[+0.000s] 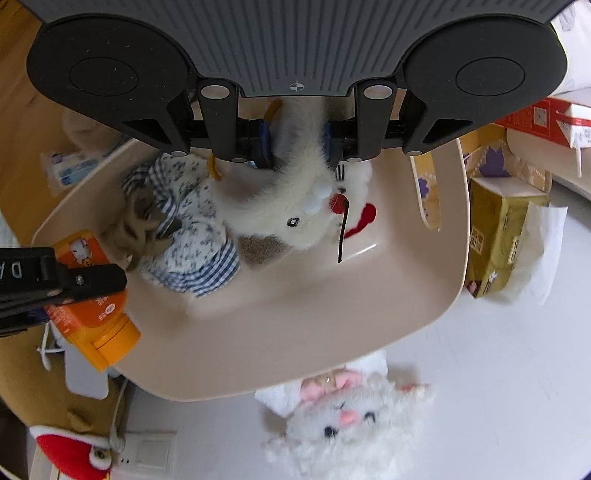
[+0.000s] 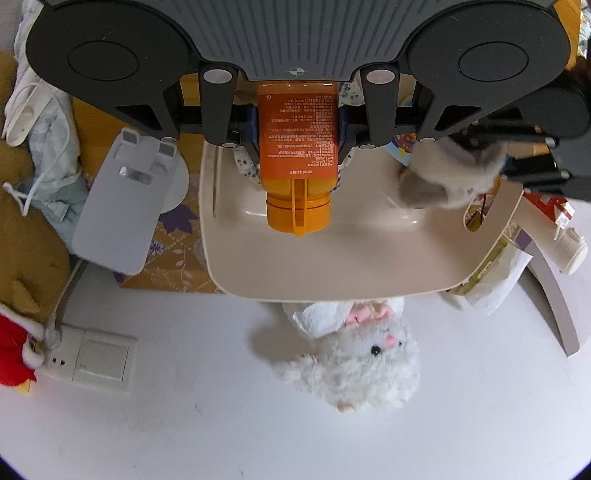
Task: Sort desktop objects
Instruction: 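Lift both items over the basket and open both grippers to drop them, then withdraw both grippers from the basket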
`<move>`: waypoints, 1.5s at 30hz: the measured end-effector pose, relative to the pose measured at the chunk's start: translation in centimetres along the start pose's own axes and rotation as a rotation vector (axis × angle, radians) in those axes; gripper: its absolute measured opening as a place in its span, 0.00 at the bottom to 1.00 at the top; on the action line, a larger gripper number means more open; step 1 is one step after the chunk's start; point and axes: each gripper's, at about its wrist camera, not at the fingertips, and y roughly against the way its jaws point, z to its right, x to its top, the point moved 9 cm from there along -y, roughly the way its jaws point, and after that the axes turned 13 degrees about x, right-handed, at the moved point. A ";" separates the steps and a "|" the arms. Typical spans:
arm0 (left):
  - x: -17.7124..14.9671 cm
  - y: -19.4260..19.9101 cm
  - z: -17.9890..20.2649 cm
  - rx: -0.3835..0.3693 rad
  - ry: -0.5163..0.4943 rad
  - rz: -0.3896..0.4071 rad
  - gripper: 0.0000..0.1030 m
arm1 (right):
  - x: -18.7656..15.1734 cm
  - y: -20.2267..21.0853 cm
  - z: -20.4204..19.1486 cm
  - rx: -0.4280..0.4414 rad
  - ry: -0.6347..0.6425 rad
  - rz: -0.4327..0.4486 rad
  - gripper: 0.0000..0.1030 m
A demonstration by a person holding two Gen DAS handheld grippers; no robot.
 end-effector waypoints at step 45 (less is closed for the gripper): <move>-7.2 10.6 -2.6 0.004 0.175 0.048 0.74 | -10.6 8.7 -3.6 -0.017 -0.009 0.109 1.00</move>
